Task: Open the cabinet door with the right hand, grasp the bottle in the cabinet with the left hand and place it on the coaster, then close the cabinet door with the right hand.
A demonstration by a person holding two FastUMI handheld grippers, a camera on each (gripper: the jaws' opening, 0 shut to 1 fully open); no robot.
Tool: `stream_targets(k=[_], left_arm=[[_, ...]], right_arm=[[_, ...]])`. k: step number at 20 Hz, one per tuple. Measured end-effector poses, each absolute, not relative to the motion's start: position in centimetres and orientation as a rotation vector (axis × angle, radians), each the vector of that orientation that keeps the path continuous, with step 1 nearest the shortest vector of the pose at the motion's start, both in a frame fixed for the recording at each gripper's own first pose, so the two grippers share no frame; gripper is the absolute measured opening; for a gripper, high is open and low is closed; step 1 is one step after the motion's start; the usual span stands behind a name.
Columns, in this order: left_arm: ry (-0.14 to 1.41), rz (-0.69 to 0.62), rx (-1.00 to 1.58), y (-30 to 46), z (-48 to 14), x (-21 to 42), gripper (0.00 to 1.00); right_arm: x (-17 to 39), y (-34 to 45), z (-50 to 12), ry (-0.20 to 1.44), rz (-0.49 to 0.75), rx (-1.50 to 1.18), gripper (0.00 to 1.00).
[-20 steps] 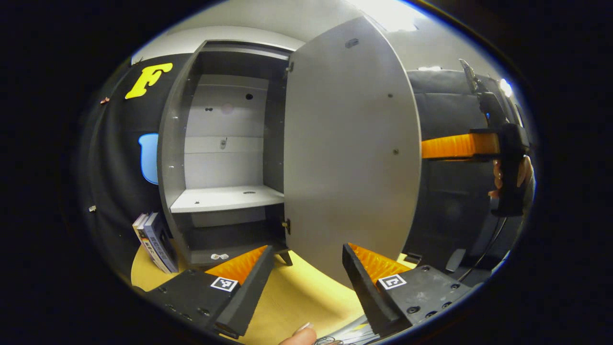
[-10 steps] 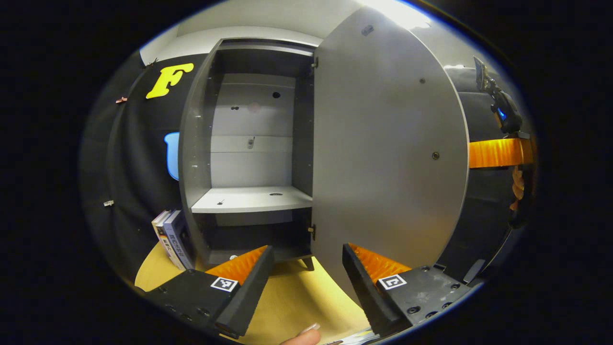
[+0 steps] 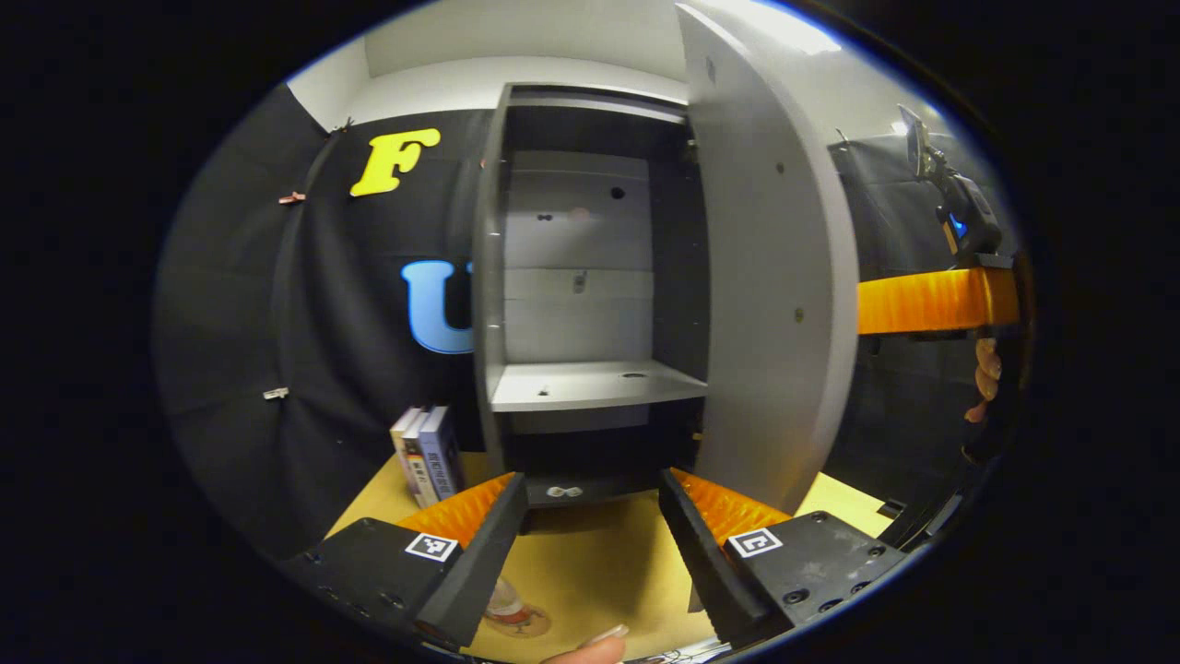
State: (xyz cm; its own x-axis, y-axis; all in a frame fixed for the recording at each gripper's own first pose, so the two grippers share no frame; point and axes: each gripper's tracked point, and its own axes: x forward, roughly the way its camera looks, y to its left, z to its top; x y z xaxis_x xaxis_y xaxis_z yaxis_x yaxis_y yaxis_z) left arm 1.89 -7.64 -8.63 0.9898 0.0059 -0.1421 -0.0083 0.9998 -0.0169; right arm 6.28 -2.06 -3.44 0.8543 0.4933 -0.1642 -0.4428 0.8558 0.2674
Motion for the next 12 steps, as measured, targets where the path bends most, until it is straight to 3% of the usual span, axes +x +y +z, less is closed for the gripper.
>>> stream_targets(k=[4,12], left_arm=[[0.129,0.057,-0.002,-3.7,-7.7,0.0,0.91],[0.099,0.005,-0.045,-4.2,-6.8,0.6,0.90]], right_arm=[[6.8,1.3,-2.5,0.211,0.520,0.212,0.76],[6.7,-2.3,-4.9,0.215,0.321,0.070,0.78]])
